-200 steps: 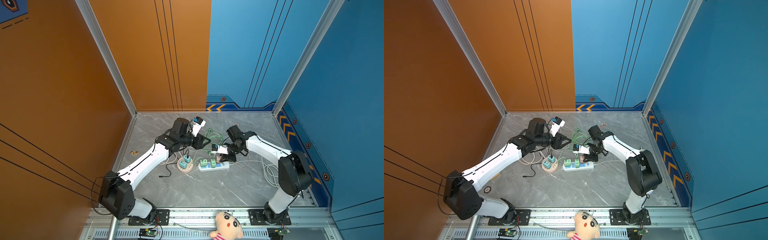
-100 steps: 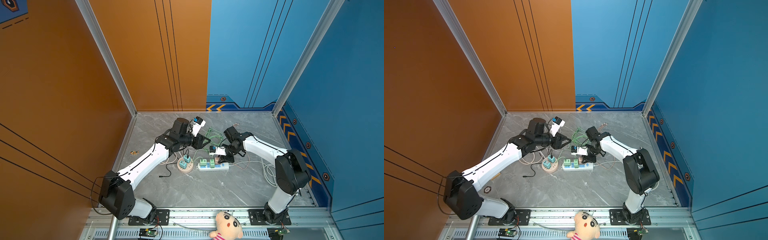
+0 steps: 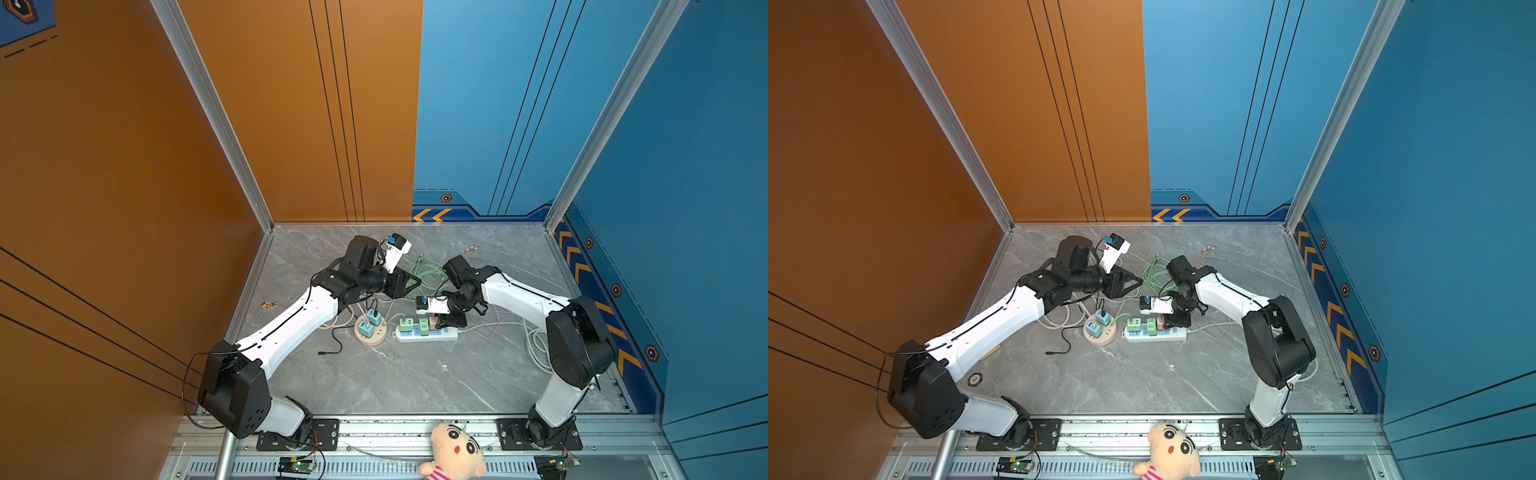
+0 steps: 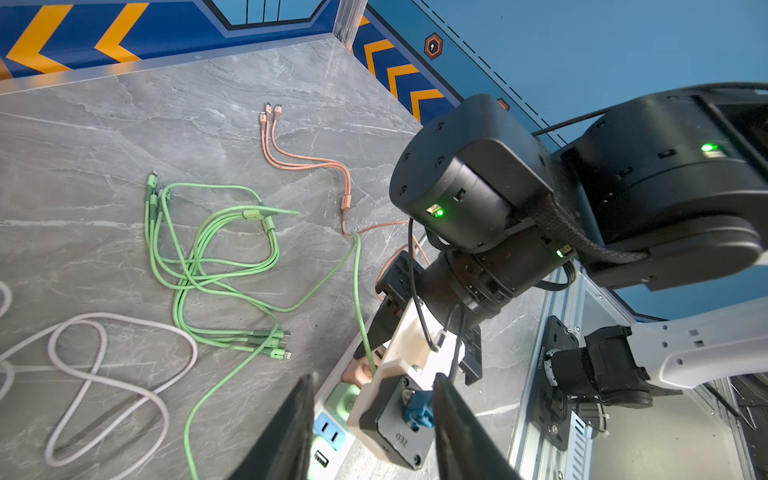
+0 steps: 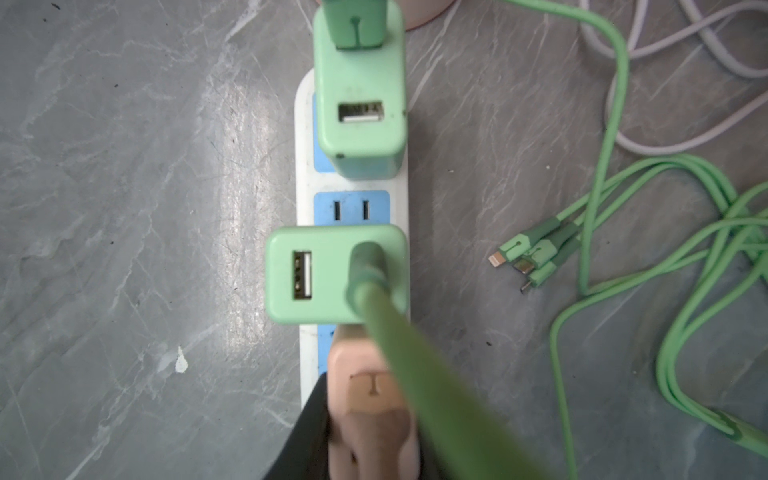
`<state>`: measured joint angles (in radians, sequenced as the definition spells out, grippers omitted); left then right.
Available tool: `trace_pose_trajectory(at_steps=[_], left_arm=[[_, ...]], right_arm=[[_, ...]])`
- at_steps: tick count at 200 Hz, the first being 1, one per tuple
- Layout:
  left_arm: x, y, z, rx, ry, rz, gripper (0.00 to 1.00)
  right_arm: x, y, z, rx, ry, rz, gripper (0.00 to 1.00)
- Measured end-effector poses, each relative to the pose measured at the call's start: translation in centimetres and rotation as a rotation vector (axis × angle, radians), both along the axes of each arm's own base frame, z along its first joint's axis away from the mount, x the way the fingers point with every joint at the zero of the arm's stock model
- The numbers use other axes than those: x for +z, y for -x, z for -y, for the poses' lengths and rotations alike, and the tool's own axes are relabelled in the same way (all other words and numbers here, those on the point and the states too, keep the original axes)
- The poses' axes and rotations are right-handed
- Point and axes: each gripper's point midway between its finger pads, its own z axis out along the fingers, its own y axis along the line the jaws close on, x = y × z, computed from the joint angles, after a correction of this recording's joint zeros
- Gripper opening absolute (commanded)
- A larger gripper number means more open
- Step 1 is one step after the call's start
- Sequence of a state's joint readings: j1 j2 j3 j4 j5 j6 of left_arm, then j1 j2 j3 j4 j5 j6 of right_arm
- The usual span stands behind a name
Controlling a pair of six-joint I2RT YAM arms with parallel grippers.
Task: Insert the plug
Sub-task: 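Press the pink charger's prongs into the free socket with the right gripper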
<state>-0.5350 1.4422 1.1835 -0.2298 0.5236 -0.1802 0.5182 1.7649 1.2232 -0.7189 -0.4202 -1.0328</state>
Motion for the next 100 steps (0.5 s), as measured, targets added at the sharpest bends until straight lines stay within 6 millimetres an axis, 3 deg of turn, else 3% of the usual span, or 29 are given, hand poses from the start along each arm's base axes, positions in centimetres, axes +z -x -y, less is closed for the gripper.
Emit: trace_pose_trajectory(at_steps=[100], left_arm=[[0.0, -0.14, -0.16, 0.008, 0.003, -0.006, 0.46]], right_arm=[[-0.39, 0.01, 0.11, 0.003, 0.013, -0.003, 0.0]])
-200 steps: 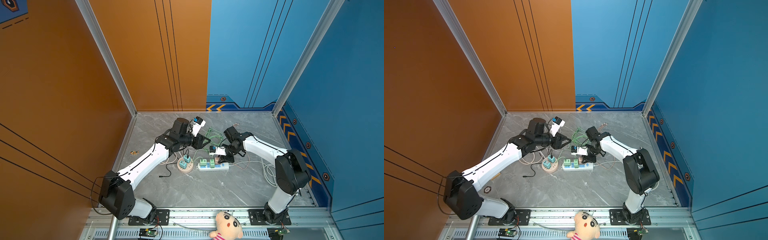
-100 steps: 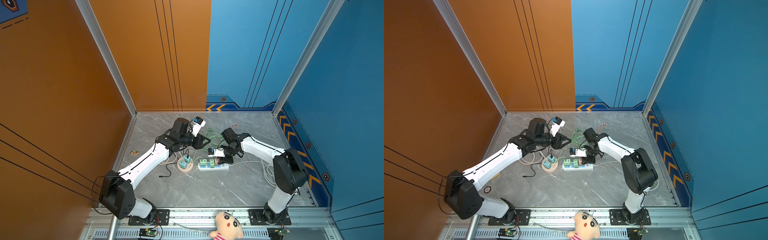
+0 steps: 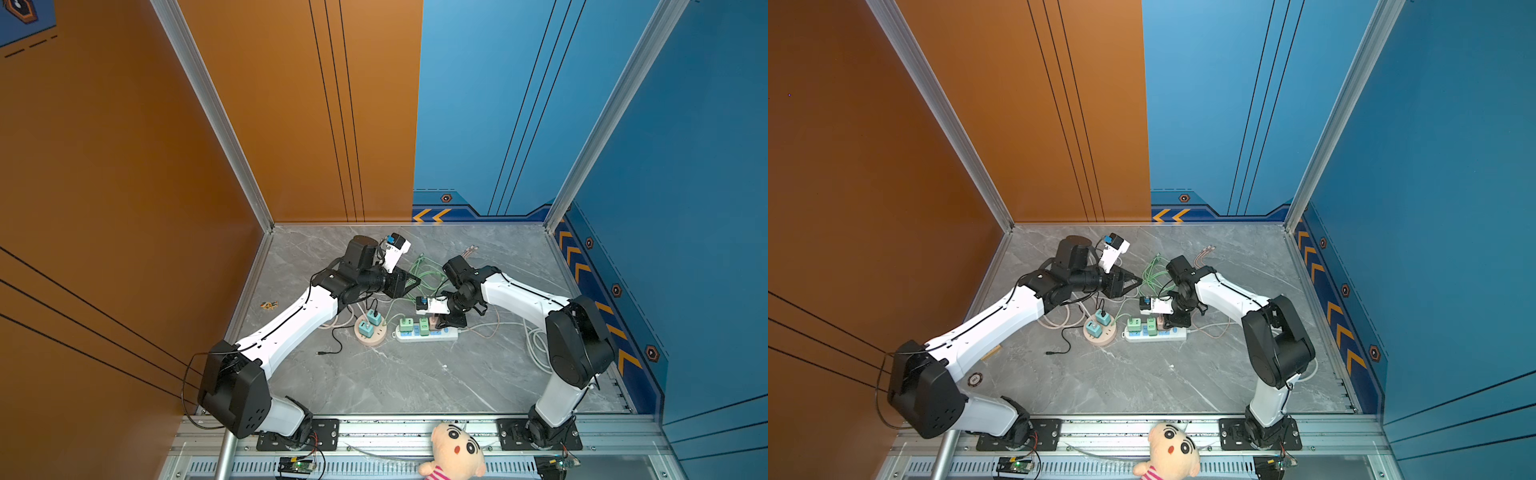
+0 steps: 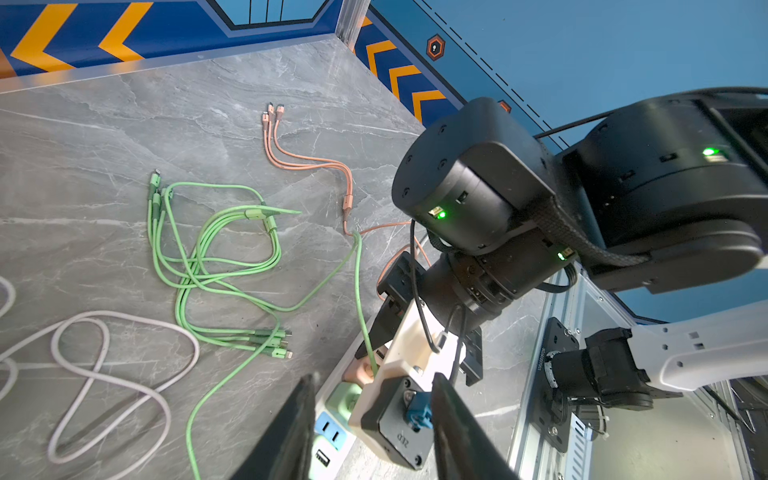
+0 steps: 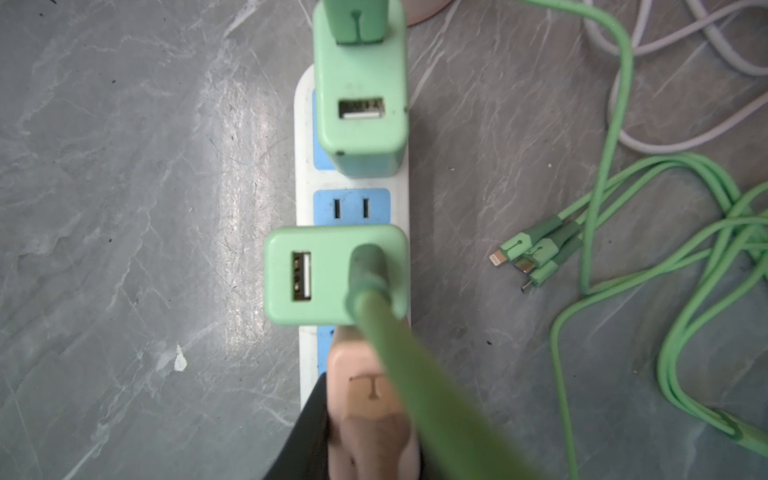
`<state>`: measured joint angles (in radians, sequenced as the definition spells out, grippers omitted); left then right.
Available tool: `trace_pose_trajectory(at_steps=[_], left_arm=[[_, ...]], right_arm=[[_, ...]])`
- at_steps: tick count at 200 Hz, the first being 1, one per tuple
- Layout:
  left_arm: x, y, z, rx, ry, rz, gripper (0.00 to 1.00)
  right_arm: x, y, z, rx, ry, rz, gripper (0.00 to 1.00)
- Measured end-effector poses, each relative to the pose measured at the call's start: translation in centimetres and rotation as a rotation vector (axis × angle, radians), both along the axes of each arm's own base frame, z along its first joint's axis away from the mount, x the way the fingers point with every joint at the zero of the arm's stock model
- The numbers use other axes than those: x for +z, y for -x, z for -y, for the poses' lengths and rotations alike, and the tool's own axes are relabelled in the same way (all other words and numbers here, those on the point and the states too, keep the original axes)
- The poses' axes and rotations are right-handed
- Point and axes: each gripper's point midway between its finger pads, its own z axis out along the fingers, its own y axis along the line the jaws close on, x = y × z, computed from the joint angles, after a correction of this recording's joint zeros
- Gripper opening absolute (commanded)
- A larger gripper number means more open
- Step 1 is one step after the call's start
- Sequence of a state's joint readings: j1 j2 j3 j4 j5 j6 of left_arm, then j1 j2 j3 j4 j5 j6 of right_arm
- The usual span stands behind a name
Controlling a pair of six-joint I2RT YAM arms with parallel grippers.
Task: Insert the plug
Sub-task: 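Press the pink charger's prongs into the free socket with the right gripper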
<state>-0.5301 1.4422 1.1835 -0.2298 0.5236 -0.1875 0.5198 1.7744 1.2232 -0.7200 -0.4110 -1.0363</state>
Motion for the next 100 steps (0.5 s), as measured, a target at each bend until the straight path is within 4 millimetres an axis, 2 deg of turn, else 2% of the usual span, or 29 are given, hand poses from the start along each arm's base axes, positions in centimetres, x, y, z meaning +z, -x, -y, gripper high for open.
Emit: trace_pose_trajectory(at_steps=[100], left_arm=[[0.0, -0.01, 0.0, 0.002, 0.001, -0.003, 0.45]], right_arm=[[-0.86, 0.35, 0.24, 0.026, 0.093, 0.035, 0.0]])
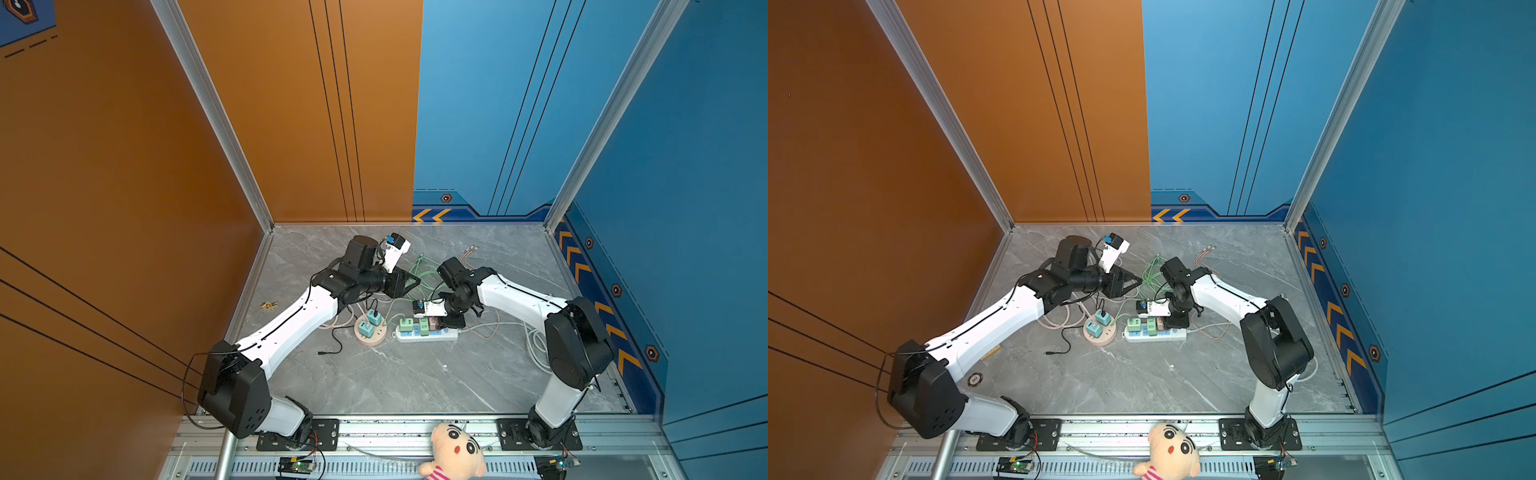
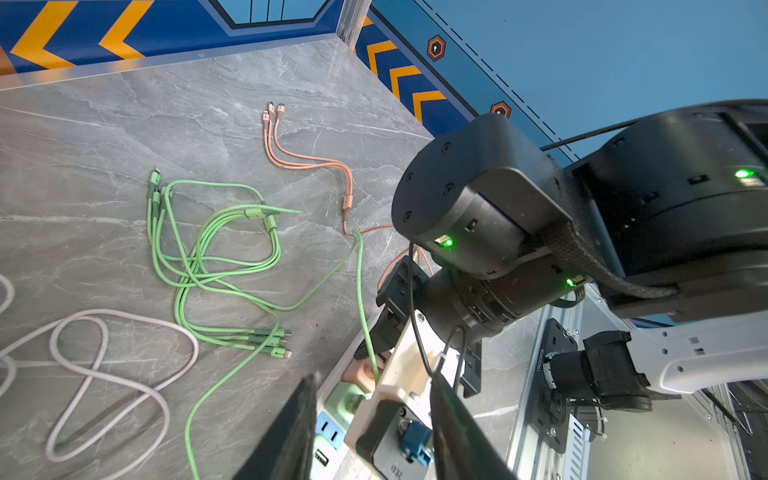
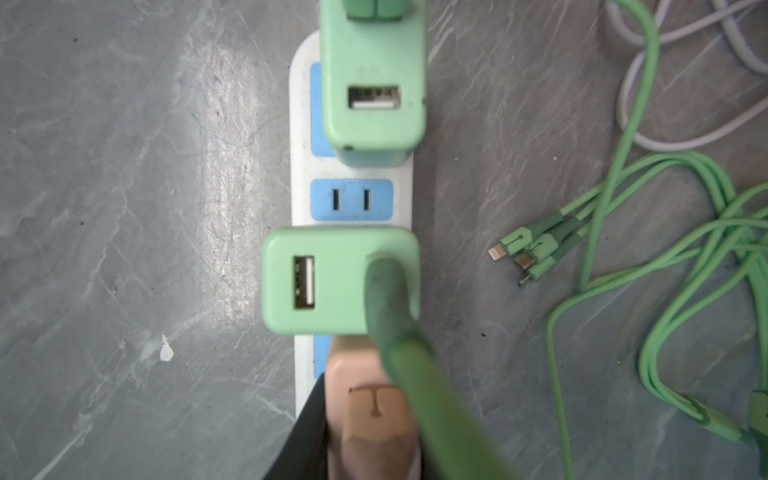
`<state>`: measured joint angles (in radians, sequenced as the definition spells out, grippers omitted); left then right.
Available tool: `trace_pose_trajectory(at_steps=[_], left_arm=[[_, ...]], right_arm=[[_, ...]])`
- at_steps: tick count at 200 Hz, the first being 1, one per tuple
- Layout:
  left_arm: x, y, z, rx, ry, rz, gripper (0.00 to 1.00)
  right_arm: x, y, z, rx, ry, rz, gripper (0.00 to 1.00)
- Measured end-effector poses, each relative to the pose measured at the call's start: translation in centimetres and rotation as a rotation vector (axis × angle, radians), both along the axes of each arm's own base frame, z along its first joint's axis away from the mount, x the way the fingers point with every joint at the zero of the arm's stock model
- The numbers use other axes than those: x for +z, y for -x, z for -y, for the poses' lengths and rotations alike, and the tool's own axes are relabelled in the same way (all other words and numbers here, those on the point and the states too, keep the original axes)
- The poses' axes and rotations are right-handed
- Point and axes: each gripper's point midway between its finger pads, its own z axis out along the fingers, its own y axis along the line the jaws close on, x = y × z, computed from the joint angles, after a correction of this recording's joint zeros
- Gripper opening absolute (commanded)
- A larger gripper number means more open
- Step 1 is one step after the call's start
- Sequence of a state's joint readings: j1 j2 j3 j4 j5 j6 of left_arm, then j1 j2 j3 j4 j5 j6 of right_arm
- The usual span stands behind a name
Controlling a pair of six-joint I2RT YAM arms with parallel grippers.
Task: Insert the plug
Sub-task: 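Press the pink charger's prongs into the free socket with the right gripper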
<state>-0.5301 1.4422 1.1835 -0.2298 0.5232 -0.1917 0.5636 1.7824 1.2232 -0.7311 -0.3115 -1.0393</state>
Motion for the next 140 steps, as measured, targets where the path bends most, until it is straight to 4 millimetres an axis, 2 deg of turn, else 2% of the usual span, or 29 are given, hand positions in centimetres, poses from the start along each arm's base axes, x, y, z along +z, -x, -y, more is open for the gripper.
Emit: trace_pose_trajectory(at_steps=[13, 33, 140], left_arm=[[0.0, 0.0, 0.0, 0.0, 0.0, 0.0, 0.45], [0.0, 0.0, 0.0, 0.002, 0.002, -0.003, 0.45], [0.5, 0.4, 0.1, 0.002, 0.009, 0.003, 0.45]], right_arm=[[0.0, 0.0, 0.0, -0.001, -0.001, 0.0, 0.01], [0.0, 0.0, 0.1, -0.012, -0.011, 0.012, 0.2], [1.0, -0.4, -0.1, -0.066, -0.104, 0.048, 0.3]])
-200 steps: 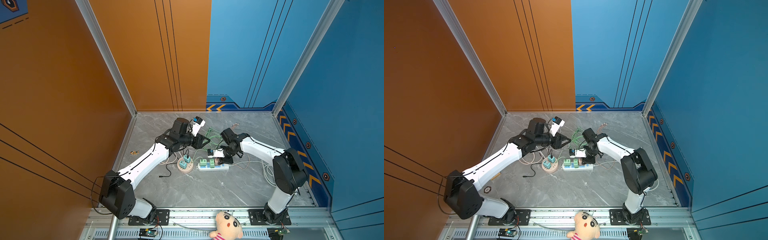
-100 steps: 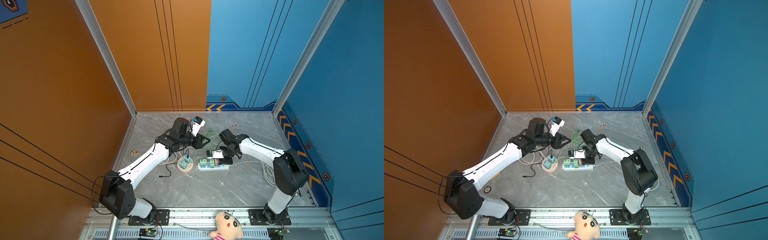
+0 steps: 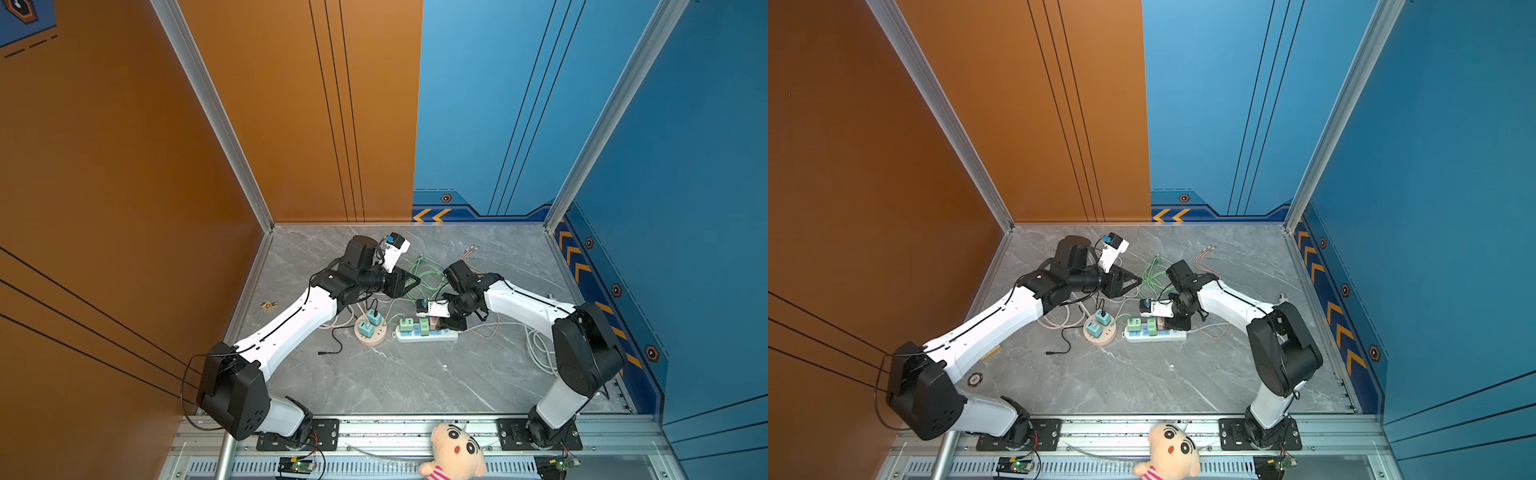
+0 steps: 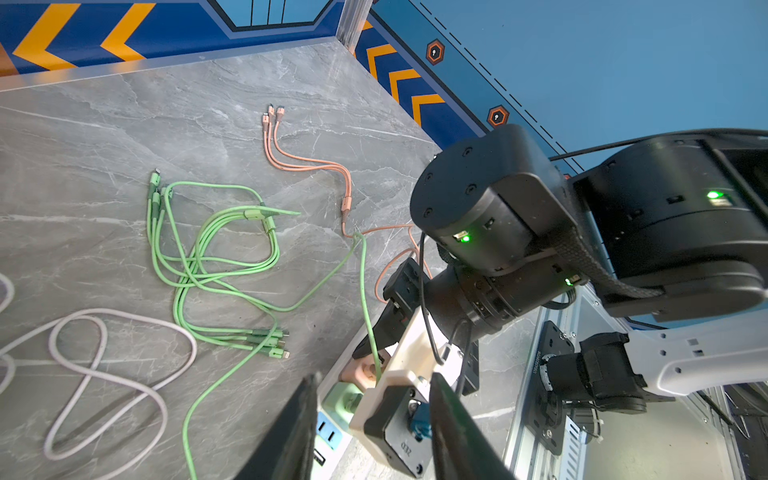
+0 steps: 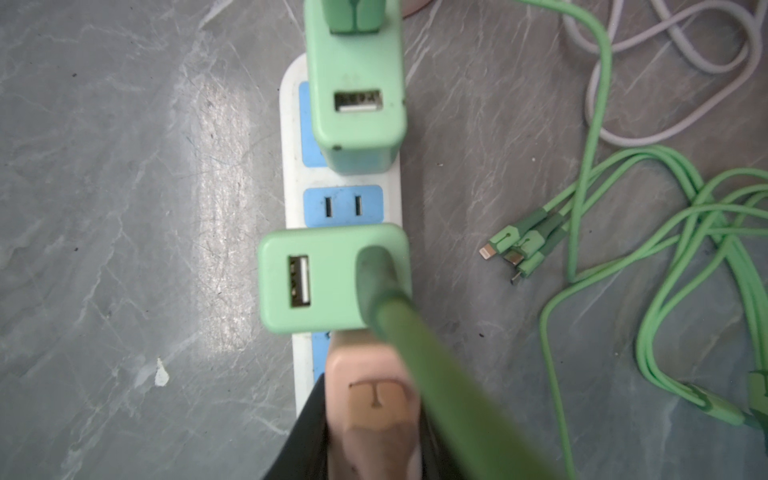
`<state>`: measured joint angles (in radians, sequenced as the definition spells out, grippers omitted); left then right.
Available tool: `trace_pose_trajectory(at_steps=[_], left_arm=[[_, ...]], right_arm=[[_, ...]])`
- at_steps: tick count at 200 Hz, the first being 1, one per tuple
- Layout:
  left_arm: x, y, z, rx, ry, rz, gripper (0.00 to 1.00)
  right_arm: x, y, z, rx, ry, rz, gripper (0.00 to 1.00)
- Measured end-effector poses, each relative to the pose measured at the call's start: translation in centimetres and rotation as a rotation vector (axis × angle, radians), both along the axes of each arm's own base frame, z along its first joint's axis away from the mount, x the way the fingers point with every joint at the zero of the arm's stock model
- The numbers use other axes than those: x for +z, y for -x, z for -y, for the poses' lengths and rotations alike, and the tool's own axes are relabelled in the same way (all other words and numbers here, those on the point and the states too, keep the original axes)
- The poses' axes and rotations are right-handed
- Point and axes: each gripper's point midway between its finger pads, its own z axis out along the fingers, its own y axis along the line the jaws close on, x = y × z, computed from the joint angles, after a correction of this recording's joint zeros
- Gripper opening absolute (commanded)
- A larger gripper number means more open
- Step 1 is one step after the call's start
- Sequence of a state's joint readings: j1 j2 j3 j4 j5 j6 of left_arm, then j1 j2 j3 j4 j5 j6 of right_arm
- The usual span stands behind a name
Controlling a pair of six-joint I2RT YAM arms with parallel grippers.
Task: Insert the plug
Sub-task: 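Press the pink charger's prongs into the free socket with the right gripper, then open the right gripper and lift it off the pink charger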
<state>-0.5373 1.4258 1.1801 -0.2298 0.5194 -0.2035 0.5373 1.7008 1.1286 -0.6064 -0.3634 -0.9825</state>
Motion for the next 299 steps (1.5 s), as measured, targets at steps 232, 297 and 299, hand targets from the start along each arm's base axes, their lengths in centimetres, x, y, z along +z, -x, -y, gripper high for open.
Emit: trace_pose_trajectory(at_steps=[232, 297, 299], left_arm=[[1.7, 1.4, -0.9, 0.018, 0.015, 0.043, 0.45], [1.5, 0.8, -2.7, 0.118, -0.033, 0.045, 0.59], [1.5, 0.8, -2.8, 0.123, -0.034, 0.046, 0.59]], right_arm=[[2.5, 1.2, 0.7, -0.055, -0.05, 0.146, 1.0], [6.4, 3.3, 1.7, -0.144, -0.135, 0.193, 1.0], [6.4, 3.3, 1.8, -0.147, -0.133, 0.194, 1.0]])
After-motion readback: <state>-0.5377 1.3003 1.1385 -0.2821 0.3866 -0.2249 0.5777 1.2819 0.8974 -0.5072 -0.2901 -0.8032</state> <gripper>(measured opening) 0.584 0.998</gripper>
